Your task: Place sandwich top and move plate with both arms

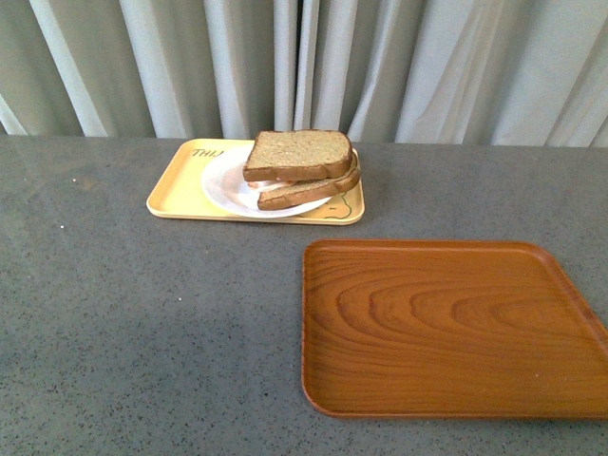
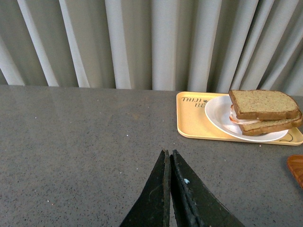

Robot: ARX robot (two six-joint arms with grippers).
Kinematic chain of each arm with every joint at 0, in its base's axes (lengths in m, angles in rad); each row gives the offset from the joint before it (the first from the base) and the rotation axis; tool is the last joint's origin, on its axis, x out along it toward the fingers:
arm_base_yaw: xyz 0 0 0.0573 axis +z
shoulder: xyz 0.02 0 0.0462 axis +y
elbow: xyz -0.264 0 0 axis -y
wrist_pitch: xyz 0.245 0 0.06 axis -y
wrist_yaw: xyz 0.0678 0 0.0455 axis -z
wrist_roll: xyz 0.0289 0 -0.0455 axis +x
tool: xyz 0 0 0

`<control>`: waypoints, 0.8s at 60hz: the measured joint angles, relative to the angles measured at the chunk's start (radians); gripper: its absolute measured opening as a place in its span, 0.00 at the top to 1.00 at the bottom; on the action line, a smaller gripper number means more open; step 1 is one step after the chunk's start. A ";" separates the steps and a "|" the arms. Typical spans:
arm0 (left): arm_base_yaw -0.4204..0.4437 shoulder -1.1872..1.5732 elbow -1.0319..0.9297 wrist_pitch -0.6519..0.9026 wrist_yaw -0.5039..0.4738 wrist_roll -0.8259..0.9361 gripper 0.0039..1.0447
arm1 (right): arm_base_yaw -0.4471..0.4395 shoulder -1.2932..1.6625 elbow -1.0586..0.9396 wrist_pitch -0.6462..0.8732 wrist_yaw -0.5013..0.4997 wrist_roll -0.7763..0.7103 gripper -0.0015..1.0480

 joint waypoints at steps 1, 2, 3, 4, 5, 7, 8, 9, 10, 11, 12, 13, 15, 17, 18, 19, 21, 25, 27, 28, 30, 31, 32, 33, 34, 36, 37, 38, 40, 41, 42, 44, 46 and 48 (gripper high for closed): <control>0.000 -0.008 -0.001 -0.007 0.000 0.000 0.99 | 0.000 0.000 0.000 0.000 0.000 0.000 0.09; 0.000 -0.024 -0.003 -0.019 0.000 0.000 0.99 | 0.000 0.000 0.000 0.000 0.000 0.000 0.09; 0.000 -0.043 -0.006 -0.037 0.000 0.000 0.99 | 0.000 0.000 0.000 0.000 0.000 0.000 0.09; 0.000 -0.047 -0.006 -0.040 0.000 0.000 0.99 | 0.000 0.000 0.000 0.000 0.000 0.000 0.09; 0.000 -0.063 -0.008 -0.053 0.000 0.000 0.99 | 0.000 0.000 0.000 0.000 0.000 0.000 0.09; 0.000 -0.089 -0.011 -0.076 0.000 0.000 0.99 | 0.000 0.000 0.000 0.000 0.000 0.000 0.09; 0.000 -0.105 -0.014 -0.089 0.000 0.000 0.99 | 0.000 0.000 0.000 0.000 0.000 0.000 0.09; 0.000 -0.116 -0.015 -0.100 0.000 0.000 0.99 | 0.000 0.000 0.000 0.000 0.000 0.000 0.09; 0.000 -0.123 -0.015 -0.106 0.000 0.000 0.99 | 0.000 0.000 0.000 0.000 0.000 0.000 0.09; 0.000 -0.137 -0.015 -0.119 0.000 0.000 0.99 | 0.000 0.000 0.000 0.000 0.000 0.000 0.09; 0.000 -0.151 -0.015 -0.131 0.000 0.000 0.99 | 0.000 0.000 0.000 0.000 0.000 0.000 0.09; 0.000 -0.159 -0.015 -0.138 0.000 0.000 0.99 | 0.000 0.000 0.000 0.000 0.000 0.000 0.09; 0.000 -0.191 -0.015 -0.166 0.000 0.000 0.99 | 0.000 0.000 0.000 0.000 0.000 0.000 0.09; 0.000 -0.212 -0.015 -0.185 0.000 0.000 0.99 | 0.000 0.000 0.000 0.000 0.000 0.000 0.09; 0.000 -0.216 -0.015 -0.188 0.000 0.000 0.99 | 0.000 0.000 0.000 0.000 0.000 0.000 0.09; 0.000 -0.232 -0.015 -0.204 0.000 0.000 0.99 | 0.000 0.000 0.000 0.000 0.000 0.000 0.09; 0.000 -0.252 -0.015 -0.222 0.000 0.000 0.99 | 0.000 0.000 0.000 0.000 0.000 0.000 0.09; 0.000 -0.293 -0.015 -0.259 0.000 0.000 0.99 | 0.000 0.000 0.000 0.000 0.000 0.000 0.09; 0.000 -0.317 -0.016 -0.282 0.000 0.000 0.99 | 0.000 0.000 0.000 0.000 0.000 0.000 0.09; 0.000 -0.329 -0.016 -0.293 0.000 0.000 0.99 | 0.000 0.000 0.000 0.000 0.000 0.000 0.09; 0.000 -0.349 -0.016 -0.311 0.000 0.000 0.99 | 0.000 0.000 0.000 0.000 0.000 0.000 0.09; 0.000 -0.357 -0.016 -0.319 0.000 0.000 0.99 | 0.000 0.000 0.000 0.000 0.000 0.000 0.09; 0.000 -0.371 -0.016 -0.332 0.000 0.000 0.99 | 0.000 0.000 0.000 0.000 0.000 0.000 0.09; 0.000 -0.384 -0.016 -0.344 0.000 0.000 0.99 | 0.000 0.000 0.000 0.000 0.000 0.000 0.09; 0.000 -0.394 -0.016 -0.355 0.000 0.000 0.99 | 0.000 0.000 0.000 0.000 0.000 0.000 0.09; 0.000 -0.417 -0.016 -0.376 0.000 0.000 0.99 | 0.000 0.000 0.000 0.000 0.000 0.000 0.09; 0.000 -0.424 -0.016 -0.383 0.000 0.000 0.99 | 0.000 0.000 0.000 0.000 0.000 0.000 0.09; 0.000 -0.428 -0.016 -0.387 0.000 0.000 0.99 | 0.000 0.000 0.000 0.000 0.000 0.000 0.09; 0.000 -0.449 -0.016 -0.407 0.000 0.000 0.99 | 0.000 0.000 0.000 0.000 0.000 0.000 0.09; 0.000 -0.454 -0.016 -0.411 0.000 0.000 0.99 | 0.000 0.000 0.000 0.000 0.000 0.000 0.09; 0.000 -0.462 -0.016 -0.420 0.000 0.000 0.99 | 0.000 0.000 0.000 0.000 0.000 0.000 0.09; 0.000 -0.475 -0.016 -0.432 0.000 0.000 0.99 | 0.000 0.000 0.000 0.000 0.000 0.000 0.09; 0.000 -0.492 -0.016 -0.448 0.000 0.000 0.99 | 0.000 0.000 0.000 0.000 0.000 0.000 0.09; 0.000 -0.503 -0.016 -0.460 0.000 0.000 0.99 | 0.000 0.000 0.000 0.000 0.000 0.000 0.09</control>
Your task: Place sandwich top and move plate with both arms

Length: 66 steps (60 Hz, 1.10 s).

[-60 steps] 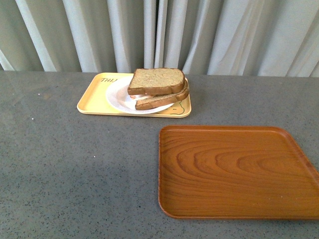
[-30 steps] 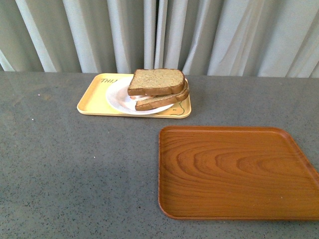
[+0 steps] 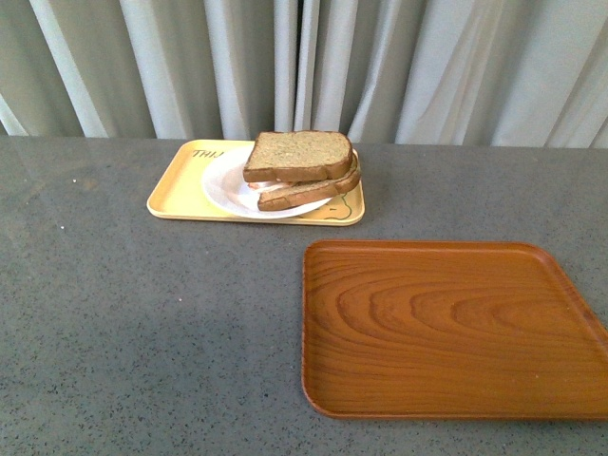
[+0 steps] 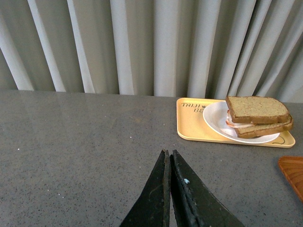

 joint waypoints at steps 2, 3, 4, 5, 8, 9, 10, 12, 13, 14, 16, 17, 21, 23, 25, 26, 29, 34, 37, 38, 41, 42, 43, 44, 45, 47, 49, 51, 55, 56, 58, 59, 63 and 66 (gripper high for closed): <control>0.000 -0.011 0.000 -0.011 0.000 0.000 0.99 | 0.000 0.000 0.000 0.000 0.000 0.000 0.09; 0.000 -0.019 0.000 -0.019 0.000 0.000 0.99 | 0.000 0.000 0.000 0.000 0.000 0.000 0.09; 0.000 -0.022 0.000 -0.023 0.000 0.000 0.99 | 0.000 0.000 0.000 0.000 0.000 0.000 0.09; 0.000 -0.029 0.000 -0.030 0.000 0.000 0.99 | 0.000 0.000 0.000 0.000 0.000 0.000 0.09; 0.000 -0.050 0.000 -0.050 0.000 0.000 0.99 | 0.000 0.000 0.000 0.000 0.000 0.000 0.09; 0.000 -0.054 0.000 -0.053 0.000 0.000 0.99 | 0.000 0.000 0.000 0.000 0.000 0.000 0.09; 0.000 -0.060 0.000 -0.060 0.000 0.000 0.99 | 0.000 0.000 0.000 0.000 0.000 0.000 0.09; 0.000 -0.069 0.000 -0.069 0.000 0.000 0.99 | 0.000 0.000 0.000 0.000 0.000 0.000 0.09; 0.000 -0.075 0.000 -0.075 0.000 0.000 0.99 | 0.000 0.000 0.000 0.000 0.000 0.000 0.09; 0.000 -0.081 0.000 -0.081 0.000 0.000 0.99 | 0.000 0.000 0.000 0.000 0.000 0.000 0.09; 0.000 -0.090 0.000 -0.090 0.000 0.000 0.99 | 0.000 0.000 0.000 0.000 0.000 0.000 0.09; 0.000 -0.093 0.000 -0.092 0.000 0.000 0.99 | 0.000 0.000 0.000 0.000 0.000 0.000 0.09; 0.000 -0.111 0.000 -0.110 0.000 0.000 0.99 | 0.000 0.000 0.000 0.000 0.000 0.000 0.09; 0.000 -0.119 0.000 -0.117 0.000 0.000 0.99 | 0.000 0.000 0.000 0.000 0.000 0.000 0.09; 0.000 -0.128 0.000 -0.127 0.000 0.000 0.99 | 0.000 0.000 0.000 0.000 0.000 0.000 0.09; 0.000 -0.130 0.000 -0.130 0.000 0.000 0.99 | 0.000 0.000 0.000 0.000 0.000 0.000 0.09; 0.000 -0.141 0.000 -0.141 0.000 0.000 0.99 | 0.000 0.000 0.000 0.000 0.000 0.000 0.09; 0.000 -0.216 0.000 -0.243 0.001 0.000 0.99 | 0.000 0.000 0.000 0.000 0.000 0.000 0.09; 0.000 -0.286 0.000 -0.313 0.000 0.000 0.99 | 0.000 0.000 0.000 0.000 0.000 0.000 0.09; 0.000 -0.304 0.000 -0.316 0.000 0.000 0.99 | 0.000 0.000 0.000 0.000 0.000 0.000 0.09; 0.000 -0.304 0.000 -0.321 0.000 0.000 0.99 | 0.000 0.000 0.000 0.000 0.000 0.000 0.09; 0.000 -0.305 0.000 -0.323 0.000 0.001 0.99 | 0.000 0.000 0.000 0.000 0.000 0.000 0.09; 0.000 -0.305 0.000 -0.323 -0.001 0.001 0.99 | 0.000 0.000 0.000 0.000 0.000 0.000 0.09; 0.000 -0.305 0.000 -0.323 0.000 0.001 0.99 | 0.000 0.000 0.000 0.000 0.000 0.000 0.09; 0.000 -0.305 0.000 -0.323 0.000 0.001 0.99 | 0.000 0.000 0.000 0.000 0.000 0.000 0.09; 0.000 -0.306 0.000 -0.323 0.000 0.000 0.99 | 0.000 0.000 0.000 0.000 0.000 0.000 0.09; 0.000 -0.306 0.000 -0.323 0.000 0.000 0.99 | 0.000 0.000 0.000 0.000 0.000 0.000 0.09; 0.000 -0.306 0.000 -0.323 0.000 0.001 0.99 | 0.000 0.000 0.000 0.000 0.000 0.000 0.09; 0.000 -0.306 0.000 -0.323 0.000 0.001 0.99 | 0.000 0.000 0.000 0.000 0.000 0.000 0.09; 0.000 -0.306 0.000 -0.323 0.000 0.001 0.99 | 0.000 0.000 0.000 0.000 0.000 0.000 0.09; 0.000 -0.306 0.000 -0.323 0.000 0.001 0.99 | 0.000 0.000 0.000 0.000 0.000 0.000 0.09; 0.000 -0.306 0.000 -0.323 0.000 0.000 0.99 | 0.000 0.000 0.000 0.000 0.000 0.000 0.09; 0.000 -0.306 0.000 -0.323 0.000 0.001 0.99 | 0.000 0.000 0.000 0.000 0.000 0.000 0.09; 0.000 -0.306 0.000 -0.323 0.000 0.001 0.99 | 0.000 0.000 0.000 0.000 0.000 0.000 0.09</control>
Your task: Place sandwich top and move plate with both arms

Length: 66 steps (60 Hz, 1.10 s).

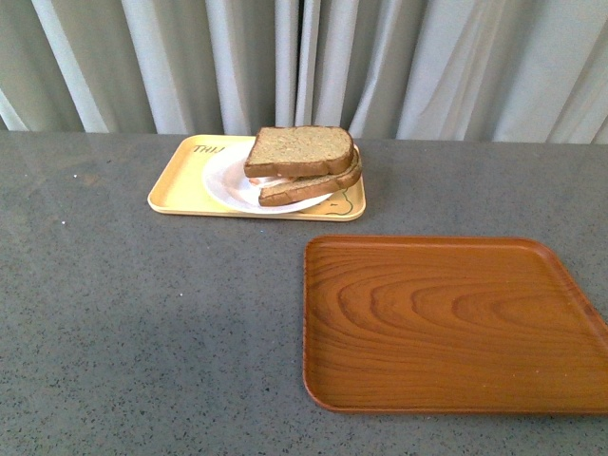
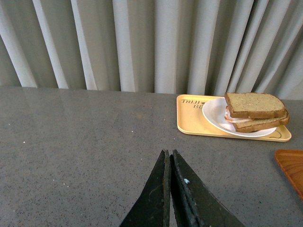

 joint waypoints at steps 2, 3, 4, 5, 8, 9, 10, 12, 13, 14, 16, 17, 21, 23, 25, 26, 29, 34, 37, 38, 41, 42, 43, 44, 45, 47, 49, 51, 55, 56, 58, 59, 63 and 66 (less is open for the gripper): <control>0.000 0.000 0.000 0.000 0.000 0.000 0.99 | 0.000 0.000 0.000 0.000 0.000 0.000 0.09; 0.000 0.000 0.000 0.000 0.000 0.000 0.99 | 0.000 0.000 0.000 0.000 0.000 0.000 0.09; 0.000 0.000 0.000 0.000 0.000 0.000 0.99 | 0.000 0.000 0.000 0.000 0.000 0.000 0.09; 0.000 0.000 0.000 0.000 0.000 0.000 0.99 | 0.000 0.000 0.000 0.000 0.000 0.000 0.09; 0.000 0.000 0.000 0.000 0.000 0.000 0.99 | 0.000 0.000 0.000 0.000 0.000 0.000 0.09; 0.000 0.000 0.000 0.000 0.000 0.000 0.99 | 0.000 0.000 0.000 0.000 0.000 0.000 0.09; 0.000 0.000 0.000 0.000 0.000 0.000 0.99 | 0.000 0.000 0.000 0.000 0.000 0.000 0.09; 0.000 0.000 0.000 0.000 0.000 0.000 0.99 | 0.000 0.000 0.000 0.000 0.000 0.000 0.09; 0.000 0.000 0.000 0.000 0.000 0.000 0.99 | 0.000 0.000 0.000 0.000 0.000 0.000 0.09; 0.000 0.000 0.000 0.000 0.000 0.000 0.99 | 0.000 0.000 0.000 0.000 0.000 0.000 0.09; 0.000 0.000 0.000 0.000 0.000 0.000 0.99 | 0.000 0.000 0.000 0.000 0.000 0.000 0.09; 0.000 0.000 0.000 0.000 0.000 0.000 0.99 | 0.000 0.000 0.000 0.000 0.000 0.000 0.09; 0.000 0.000 0.000 0.000 0.000 0.000 0.99 | 0.000 0.000 0.000 0.000 0.000 0.000 0.09; 0.000 0.000 0.000 0.000 0.000 0.000 0.99 | 0.000 0.000 0.000 0.000 0.000 0.000 0.09; 0.000 0.000 0.000 0.000 0.000 0.000 0.99 | 0.000 0.000 0.000 0.000 0.000 0.000 0.09; 0.000 0.000 0.000 0.000 0.000 0.000 0.99 | 0.000 0.000 0.000 0.000 0.000 0.000 0.09; 0.000 0.000 0.000 0.000 0.000 0.000 0.99 | 0.000 0.000 0.000 0.000 0.000 0.000 0.09; 0.000 0.000 0.000 0.000 0.000 0.000 0.99 | 0.000 0.000 0.000 0.000 0.000 0.000 0.09; 0.000 0.000 0.000 0.000 0.000 0.000 0.99 | 0.000 0.000 0.000 0.000 0.000 0.000 0.09; 0.000 0.000 0.000 0.000 0.000 0.000 0.99 | 0.000 0.000 0.000 0.000 0.000 0.000 0.09; 0.000 0.000 0.000 0.000 0.000 0.000 0.99 | 0.000 0.000 0.000 0.000 0.000 0.000 0.09; 0.000 0.000 0.000 0.000 0.000 0.000 0.99 | 0.000 0.000 0.000 0.000 0.000 0.000 0.09; 0.000 0.000 0.000 0.000 0.000 -0.001 0.98 | 0.000 0.000 0.000 0.000 0.000 0.000 0.09; 0.000 0.000 0.000 0.000 0.000 0.000 0.94 | 0.000 0.000 0.000 0.000 0.000 0.000 0.09; 0.000 0.000 0.000 0.000 0.000 0.000 0.91 | 0.000 0.000 0.000 0.000 0.000 0.000 0.09; 0.000 0.000 0.000 0.000 0.000 0.000 0.86 | 0.000 0.000 0.000 0.000 0.000 0.000 0.09; 0.000 0.000 0.000 0.000 0.000 0.000 0.81 | 0.000 0.000 0.000 0.000 0.000 0.000 0.09; 0.000 0.000 0.000 0.000 0.000 0.000 0.74 | 0.000 0.000 0.000 0.000 0.000 0.000 0.09; 0.000 0.000 0.000 0.000 0.000 0.000 0.63 | 0.000 0.000 0.000 0.000 0.000 0.000 0.09; 0.000 0.000 0.000 0.000 0.000 0.000 0.60 | 0.000 0.000 0.000 0.000 0.000 0.000 0.09; 0.000 0.000 0.000 0.000 0.000 0.000 0.55 | 0.000 0.000 0.000 0.000 0.000 0.000 0.09; 0.000 0.000 0.000 0.000 0.000 0.000 0.52 | 0.000 0.000 0.000 0.000 0.000 0.000 0.09; 0.000 0.000 0.000 0.000 0.000 0.000 0.40 | 0.000 0.000 0.000 0.000 0.000 0.000 0.09; 0.000 0.000 0.000 0.000 0.000 0.000 0.30 | 0.000 0.000 0.000 0.000 0.000 0.000 0.09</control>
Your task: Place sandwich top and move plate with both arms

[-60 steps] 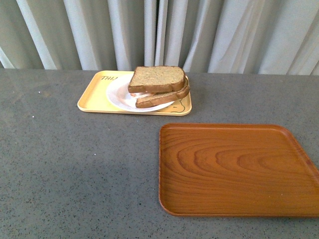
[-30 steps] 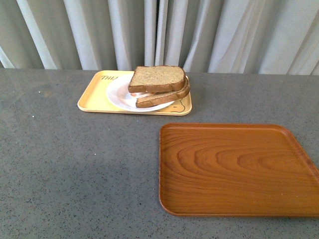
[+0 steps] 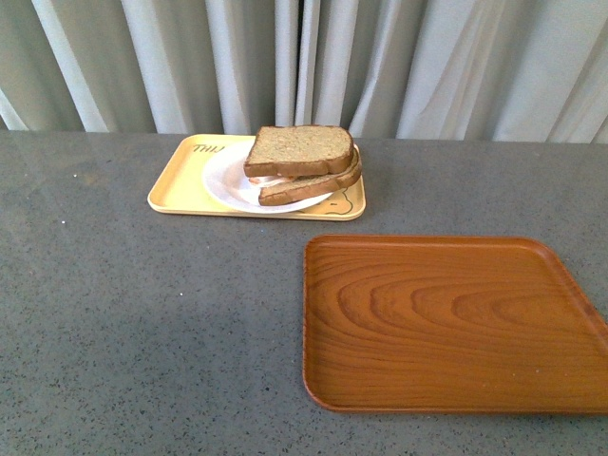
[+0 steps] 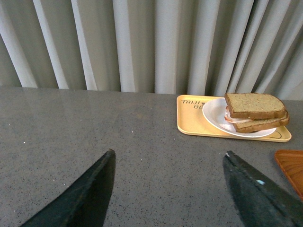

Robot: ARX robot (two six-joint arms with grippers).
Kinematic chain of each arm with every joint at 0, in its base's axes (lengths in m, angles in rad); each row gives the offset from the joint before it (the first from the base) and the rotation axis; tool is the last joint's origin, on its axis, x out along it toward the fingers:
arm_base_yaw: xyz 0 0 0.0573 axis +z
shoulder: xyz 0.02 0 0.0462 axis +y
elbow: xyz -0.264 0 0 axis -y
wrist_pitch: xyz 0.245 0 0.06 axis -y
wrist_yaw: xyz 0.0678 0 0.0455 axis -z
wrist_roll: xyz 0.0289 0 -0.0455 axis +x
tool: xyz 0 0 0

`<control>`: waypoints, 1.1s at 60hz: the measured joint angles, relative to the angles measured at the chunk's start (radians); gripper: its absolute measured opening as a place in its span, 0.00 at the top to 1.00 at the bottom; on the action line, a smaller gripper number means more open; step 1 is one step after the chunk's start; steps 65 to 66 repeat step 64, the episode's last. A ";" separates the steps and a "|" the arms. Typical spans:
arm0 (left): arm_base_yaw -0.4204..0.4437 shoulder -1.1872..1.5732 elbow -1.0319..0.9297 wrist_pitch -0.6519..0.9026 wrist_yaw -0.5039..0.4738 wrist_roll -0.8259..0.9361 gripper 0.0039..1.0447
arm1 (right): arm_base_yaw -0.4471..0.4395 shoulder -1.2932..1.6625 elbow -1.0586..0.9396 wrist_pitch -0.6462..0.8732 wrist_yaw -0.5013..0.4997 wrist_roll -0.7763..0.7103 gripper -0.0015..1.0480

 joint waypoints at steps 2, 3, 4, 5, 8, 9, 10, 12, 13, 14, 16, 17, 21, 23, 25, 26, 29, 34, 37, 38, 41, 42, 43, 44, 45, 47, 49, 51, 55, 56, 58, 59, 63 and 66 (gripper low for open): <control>0.000 0.000 0.000 0.000 0.000 0.000 0.23 | 0.000 0.000 0.000 0.000 0.000 0.000 0.09; 0.000 0.000 0.000 0.000 0.000 0.000 0.21 | 0.000 0.000 0.000 0.000 0.000 0.000 0.09; 0.000 0.000 0.000 0.000 0.000 0.000 0.17 | 0.000 0.000 0.000 0.000 0.000 0.000 0.09; 0.000 0.000 0.000 0.000 0.000 0.000 0.14 | 0.000 0.000 0.000 0.000 0.000 0.000 0.09; 0.000 0.000 0.000 0.000 0.000 0.000 0.08 | 0.000 0.000 0.000 0.000 0.000 0.000 0.09; 0.000 0.000 0.000 0.000 0.000 0.002 0.07 | 0.000 0.000 0.000 0.000 0.000 0.000 0.09; 0.000 0.000 0.000 0.000 0.000 0.002 0.07 | 0.000 0.000 0.000 0.000 0.000 0.000 0.09; 0.000 0.000 0.000 0.000 0.000 0.002 0.09 | 0.000 0.000 0.000 0.000 0.000 0.000 0.09; 0.000 0.000 0.000 0.000 0.000 0.002 0.09 | 0.000 0.000 0.000 0.000 0.000 0.000 0.09; 0.000 0.000 0.000 0.000 0.000 0.002 0.09 | 0.000 0.000 0.000 0.000 0.000 0.000 0.09; 0.000 0.000 0.000 0.000 0.000 0.002 0.08 | 0.000 0.000 0.000 0.000 0.000 0.000 0.09; 0.000 0.000 0.000 0.000 0.000 0.002 0.08 | 0.000 0.000 0.000 0.000 0.000 0.000 0.09; 0.000 0.000 0.000 0.000 0.000 0.002 0.08 | 0.000 0.000 0.000 0.000 0.000 0.000 0.09; 0.000 0.000 0.000 0.000 0.000 0.002 0.08 | 0.000 0.000 0.000 0.000 0.000 0.000 0.09; 0.000 0.000 0.000 0.000 0.000 0.002 0.08 | 0.000 0.000 0.000 0.000 0.000 0.000 0.09; 0.000 0.000 0.000 0.000 0.000 0.002 0.08 | 0.000 0.000 0.000 0.000 0.000 0.000 0.09; 0.000 0.000 0.000 0.000 0.000 0.002 0.08 | 0.000 0.000 0.000 0.000 0.000 0.000 0.09; 0.000 0.000 0.000 0.000 0.000 0.002 0.08 | 0.000 0.000 0.000 0.000 0.000 0.000 0.09; 0.000 0.000 0.000 0.000 0.000 0.002 0.08 | 0.000 0.000 0.000 0.000 0.000 0.000 0.09; 0.000 0.000 0.000 0.000 0.000 0.002 0.08 | 0.000 0.000 0.000 0.000 0.000 0.000 0.09; 0.000 0.000 0.000 0.000 0.000 0.002 0.08 | 0.000 0.000 0.000 0.000 0.000 0.000 0.09; 0.000 0.000 0.000 0.000 0.000 0.002 0.08 | 0.000 0.000 0.000 0.000 0.000 0.000 0.09; 0.000 0.000 0.000 0.000 0.000 0.002 0.08 | 0.000 0.000 0.000 0.000 0.000 0.000 0.09; 0.000 0.000 0.000 0.000 0.000 0.002 0.08 | 0.000 0.000 0.000 0.000 0.000 0.000 0.09; 0.000 0.000 0.000 0.000 0.000 0.002 0.08 | 0.000 0.000 0.000 0.000 0.000 0.000 0.09; 0.000 0.000 0.000 0.000 0.000 0.002 0.08 | 0.000 0.000 0.000 0.000 0.000 0.000 0.09; 0.000 0.000 0.000 0.000 0.000 0.002 0.08 | 0.000 0.000 0.000 0.000 0.000 0.000 0.09; 0.000 0.000 0.000 0.000 0.000 0.002 0.08 | 0.000 0.000 0.000 0.000 0.000 0.000 0.09; 0.000 0.000 0.000 0.000 0.000 0.002 0.08 | 0.000 0.000 0.000 0.000 0.000 0.000 0.09; 0.000 0.000 0.000 0.000 0.000 0.002 0.08 | 0.000 0.000 0.000 0.000 0.000 0.000 0.09; 0.000 0.000 0.000 0.000 0.000 0.002 0.08 | 0.000 0.000 0.000 0.000 0.000 0.000 0.09; 0.000 0.000 0.000 0.000 0.000 0.002 0.08 | 0.000 0.000 0.000 0.000 0.000 0.000 0.09; 0.000 0.000 0.000 0.000 0.000 0.002 0.08 | 0.000 0.000 0.000 0.000 0.000 0.000 0.09; 0.000 0.000 0.000 0.000 0.000 0.002 0.08 | 0.000 0.000 0.000 0.000 0.000 0.000 0.09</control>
